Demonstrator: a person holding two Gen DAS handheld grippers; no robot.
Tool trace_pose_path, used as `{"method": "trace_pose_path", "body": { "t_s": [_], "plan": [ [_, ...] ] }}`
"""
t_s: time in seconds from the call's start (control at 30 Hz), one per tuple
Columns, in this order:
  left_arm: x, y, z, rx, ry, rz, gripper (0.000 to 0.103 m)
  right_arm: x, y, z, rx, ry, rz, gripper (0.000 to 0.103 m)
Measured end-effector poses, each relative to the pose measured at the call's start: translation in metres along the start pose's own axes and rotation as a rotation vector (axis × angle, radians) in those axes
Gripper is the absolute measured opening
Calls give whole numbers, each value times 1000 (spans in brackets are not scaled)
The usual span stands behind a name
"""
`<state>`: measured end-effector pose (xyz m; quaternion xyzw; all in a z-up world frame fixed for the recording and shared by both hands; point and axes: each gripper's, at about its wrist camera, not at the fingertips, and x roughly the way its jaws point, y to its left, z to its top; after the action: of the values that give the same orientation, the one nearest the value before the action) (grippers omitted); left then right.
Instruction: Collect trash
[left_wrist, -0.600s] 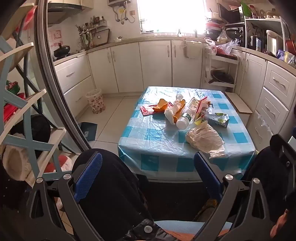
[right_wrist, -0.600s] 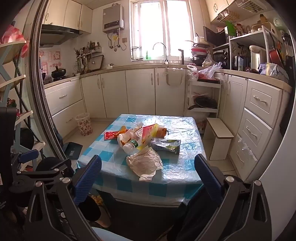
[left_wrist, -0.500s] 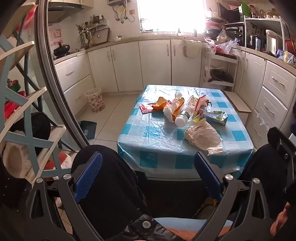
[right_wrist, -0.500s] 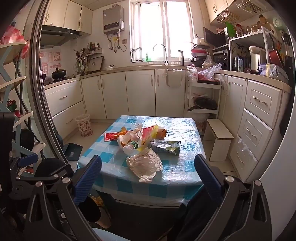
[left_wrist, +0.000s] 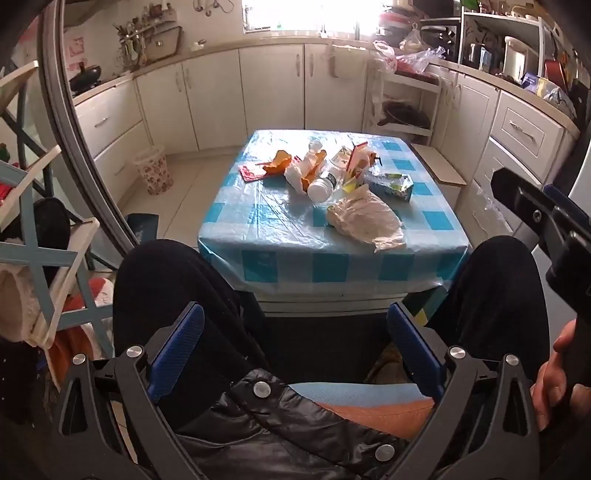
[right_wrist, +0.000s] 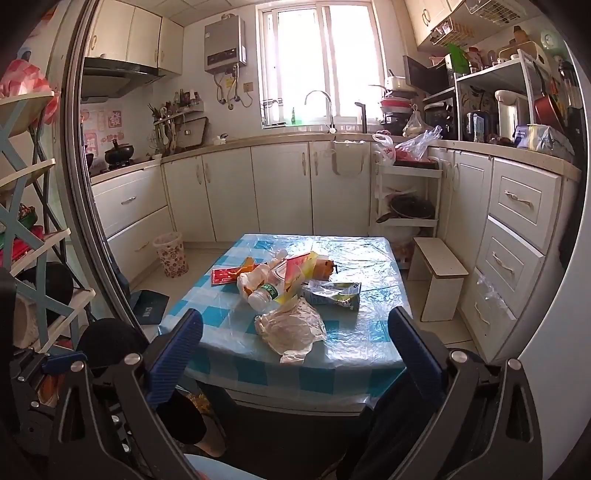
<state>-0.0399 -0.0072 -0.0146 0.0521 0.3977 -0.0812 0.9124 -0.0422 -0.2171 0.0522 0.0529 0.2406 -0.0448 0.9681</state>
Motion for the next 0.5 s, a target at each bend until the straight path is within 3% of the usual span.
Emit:
{"method": "trace_pose_path", "body": {
  "t_s": [0.5],
  "plan": [
    [-8,6,4,-5,-45,-12,95,1,3,-2,-9,9,10,96]
  ]
}}
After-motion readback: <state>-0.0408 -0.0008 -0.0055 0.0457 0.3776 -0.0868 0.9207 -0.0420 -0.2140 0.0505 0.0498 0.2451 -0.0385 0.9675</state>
